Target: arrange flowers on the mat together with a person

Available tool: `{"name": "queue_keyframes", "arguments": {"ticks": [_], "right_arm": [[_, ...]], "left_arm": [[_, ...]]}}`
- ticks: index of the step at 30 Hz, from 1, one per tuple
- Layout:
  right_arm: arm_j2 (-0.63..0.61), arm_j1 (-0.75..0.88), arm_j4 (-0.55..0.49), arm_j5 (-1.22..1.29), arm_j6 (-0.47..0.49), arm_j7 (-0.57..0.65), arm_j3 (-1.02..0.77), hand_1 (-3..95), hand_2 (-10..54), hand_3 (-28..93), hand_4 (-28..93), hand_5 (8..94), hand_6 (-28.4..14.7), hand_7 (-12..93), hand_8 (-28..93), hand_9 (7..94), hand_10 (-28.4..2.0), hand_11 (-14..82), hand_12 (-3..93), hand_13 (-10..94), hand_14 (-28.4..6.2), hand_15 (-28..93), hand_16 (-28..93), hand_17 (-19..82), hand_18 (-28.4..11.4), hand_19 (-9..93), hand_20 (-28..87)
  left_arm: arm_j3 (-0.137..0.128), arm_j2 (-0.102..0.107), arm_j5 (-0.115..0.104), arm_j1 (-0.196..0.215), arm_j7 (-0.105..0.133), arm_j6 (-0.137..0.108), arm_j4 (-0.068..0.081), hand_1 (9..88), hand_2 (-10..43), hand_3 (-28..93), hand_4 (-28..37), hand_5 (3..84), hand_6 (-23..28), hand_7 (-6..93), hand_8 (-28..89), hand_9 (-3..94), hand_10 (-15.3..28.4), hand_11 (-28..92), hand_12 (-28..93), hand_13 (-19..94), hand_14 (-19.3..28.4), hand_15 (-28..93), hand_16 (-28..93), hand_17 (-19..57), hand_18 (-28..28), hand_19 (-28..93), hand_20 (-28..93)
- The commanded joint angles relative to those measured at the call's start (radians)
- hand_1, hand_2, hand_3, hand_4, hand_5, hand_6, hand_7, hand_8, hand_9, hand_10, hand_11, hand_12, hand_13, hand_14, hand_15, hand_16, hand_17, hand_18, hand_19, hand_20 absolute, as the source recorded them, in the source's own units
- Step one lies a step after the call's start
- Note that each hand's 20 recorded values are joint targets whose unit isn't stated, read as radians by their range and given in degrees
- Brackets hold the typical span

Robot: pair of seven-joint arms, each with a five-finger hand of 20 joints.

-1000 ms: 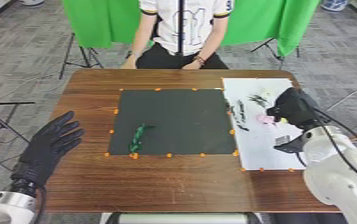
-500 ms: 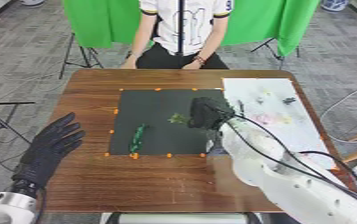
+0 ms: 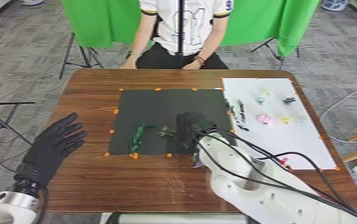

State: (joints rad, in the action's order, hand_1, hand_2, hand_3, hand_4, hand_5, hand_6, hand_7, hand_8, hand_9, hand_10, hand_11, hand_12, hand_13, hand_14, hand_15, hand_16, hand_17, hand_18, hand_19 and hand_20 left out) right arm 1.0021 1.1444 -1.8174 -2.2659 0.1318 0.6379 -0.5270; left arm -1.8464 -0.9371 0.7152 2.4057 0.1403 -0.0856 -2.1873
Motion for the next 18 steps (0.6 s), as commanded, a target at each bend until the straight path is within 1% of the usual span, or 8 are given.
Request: {"name": "queue_keyframes", "arguments": {"ticks": [1, 3, 7, 10, 11, 12, 14, 18], "right_arm": [[0.068, -0.018, 0.043, -0.029, 0.004, 0.056, 0.041, 30.7, -9.3, 93, -3, 88.3, 2.6, 53, 20, 92.4, -9.0, 71.4, 40.0, 81, -11.0, 89, 37, 41, -24.3, 93, 47], [0.085, -0.018, 0.047, -0.02, 0.013, 0.058, 0.041, 30.0, -8.7, 93, -3, 88.4, 2.8, 53, 20, 92.6, -8.9, 71.3, 39.9, 82, -10.9, 89, 37, 41, -24.3, 93, 47], [0.112, -0.028, 0.062, -0.006, -0.002, 0.061, 0.056, 29.0, -6.3, 93, -5, 88.7, 3.4, 53, 19, 92.8, -8.4, 71.0, 40.0, 82, -10.4, 89, 36, 42, -24.2, 93, 48], [0.127, -0.029, 0.069, -0.002, -0.004, 0.064, 0.057, 28.1, -4.2, 92, -7, 89.3, 3.4, 52, 16, 93.2, -8.0, 70.5, 39.9, 83, -10.3, 88, 36, 42, -24.1, 93, 48], [0.128, -0.032, 0.071, -0.002, -0.011, 0.073, 0.062, 27.8, -3.7, 92, -7, 89.5, 3.5, 52, 15, 93.4, -7.9, 70.3, 40.0, 83, -10.3, 88, 36, 43, -24.0, 93, 48], [0.133, -0.032, 0.074, 0.0, -0.01, 0.075, 0.06, 27.5, -2.9, 92, -8, 89.8, 3.4, 53, 11, 93.4, -7.9, 70.2, 40.0, 83, -10.2, 88, 36, 43, -24.0, 93, 48], [0.138, -0.031, 0.08, 0.001, -0.018, 0.082, 0.061, 26.9, -0.9, 92, -8, 90.7, 3.3, 56, -5, 93.7, -7.8, 70.3, 39.3, 84, -10.0, 88, 36, 43, -24.1, 93, 48], [0.144, -0.037, 0.098, 0.001, -0.03, 0.095, 0.063, 26.1, 1.6, 89, -12, 91.6, 3.3, 56, -8, 93.7, -7.8, 70.6, 38.5, 84, -10.0, 88, 36, 44, -24.3, 93, 48]], "left_arm": [[0.012, -0.006, 0.001, -0.004, -0.017, 0.007, 0.012, 27.3, -0.8, 71, -15.7, 27.9, 2.0, 20.8, -10, 24.6, 11.2, 22, 18, 21, 14.1, 31, 2, -8.4, 21.1, 46, 9], [0.016, -0.005, 0.002, -0.01, -0.02, 0.007, 0.014, 27.4, -0.7, 71, -15.5, 27.8, 2.0, 20.7, -10, 24.5, 11.2, 22, 18, 21, 14.0, 31, 2, -8.3, 21.1, 46, 9], [0.021, -0.002, 0.003, -0.019, -0.022, 0.01, 0.018, 27.5, -0.5, 71, -15.5, 27.8, 2.0, 20.7, -10, 24.5, 11.1, 21, 18, 21, 14.1, 31, 2, -8.3, 21.1, 46, 9], [0.025, -0.002, 0.005, -0.023, -0.025, 0.012, 0.019, 27.5, -0.4, 70, -15.7, 27.8, 2.0, 20.5, -10, 24.5, 11.1, 21, 19, 21, 14.1, 31, 2, -8.3, 21.0, 46, 9], [0.027, -0.002, 0.005, -0.027, -0.025, 0.015, 0.021, 27.5, -0.4, 70, -15.7, 27.8, 2.0, 20.5, -10, 24.5, 11.1, 21, 19, 21, 14.1, 31, 2, -8.3, 21.1, 46, 9], [0.028, -0.001, 0.005, -0.026, -0.024, 0.012, 0.02, 27.5, -0.5, 70, -15.7, 27.8, 2.0, 20.5, -10, 24.5, 11.1, 21, 19, 21, 14.0, 31, 2, -8.3, 21.1, 46, 9], [0.028, 0.0, 0.004, -0.026, -0.027, 0.012, 0.02, 27.5, -0.5, 70, -15.7, 27.8, 2.0, 20.4, -10, 24.5, 11.1, 21, 19, 21, 14.0, 30, 2, -8.3, 21.1, 46, 9], [0.031, 0.001, 0.005, -0.029, -0.029, 0.013, 0.022, 27.6, -0.5, 70, -15.9, 27.8, 2.0, 20.3, -10, 24.5, 11.1, 21, 19, 21, 14.0, 30, 2, -8.3, 21.0, 46, 9]]}}
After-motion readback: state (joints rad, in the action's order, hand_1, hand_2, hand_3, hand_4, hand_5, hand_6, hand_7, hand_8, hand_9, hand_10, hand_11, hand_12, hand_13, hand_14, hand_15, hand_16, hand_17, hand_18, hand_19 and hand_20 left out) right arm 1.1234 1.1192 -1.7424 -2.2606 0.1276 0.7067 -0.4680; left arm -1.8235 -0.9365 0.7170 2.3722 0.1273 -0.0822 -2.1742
